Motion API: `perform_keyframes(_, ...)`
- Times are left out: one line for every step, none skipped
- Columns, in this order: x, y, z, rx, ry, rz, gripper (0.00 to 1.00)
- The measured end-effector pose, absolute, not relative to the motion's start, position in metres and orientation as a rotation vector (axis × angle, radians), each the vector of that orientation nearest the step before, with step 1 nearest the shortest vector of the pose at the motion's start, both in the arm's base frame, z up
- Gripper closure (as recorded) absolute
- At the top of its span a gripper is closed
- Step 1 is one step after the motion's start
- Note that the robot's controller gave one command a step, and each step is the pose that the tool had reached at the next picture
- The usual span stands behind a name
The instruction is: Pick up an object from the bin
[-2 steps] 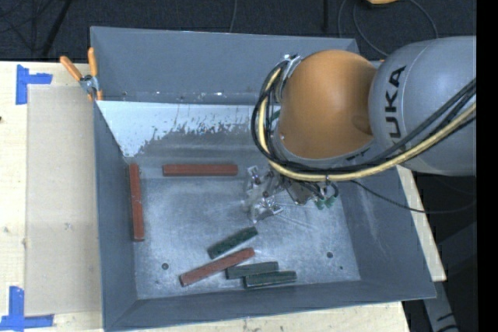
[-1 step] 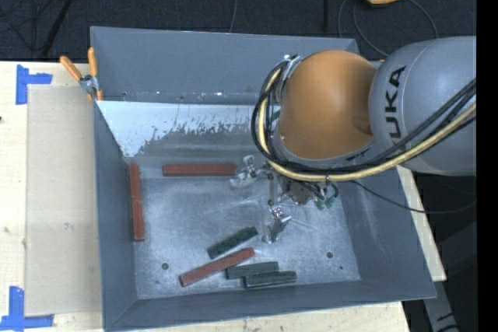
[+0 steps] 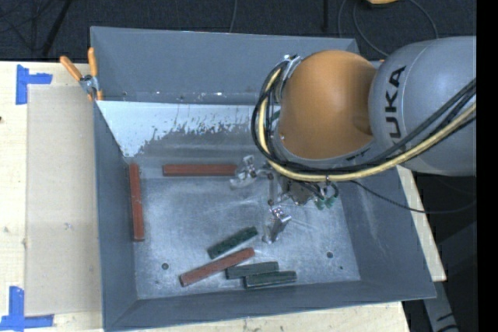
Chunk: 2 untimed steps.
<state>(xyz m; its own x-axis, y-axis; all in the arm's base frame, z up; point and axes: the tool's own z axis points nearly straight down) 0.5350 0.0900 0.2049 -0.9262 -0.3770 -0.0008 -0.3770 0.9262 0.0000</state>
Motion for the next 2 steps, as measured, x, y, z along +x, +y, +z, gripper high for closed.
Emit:
perform_keyframes(0.538,0.089,0.162,-0.621,3.072,0.0,0.0)
perform_keyframes(0.521,0.087,0.079,-0.743,3.043,-0.003,1.0)
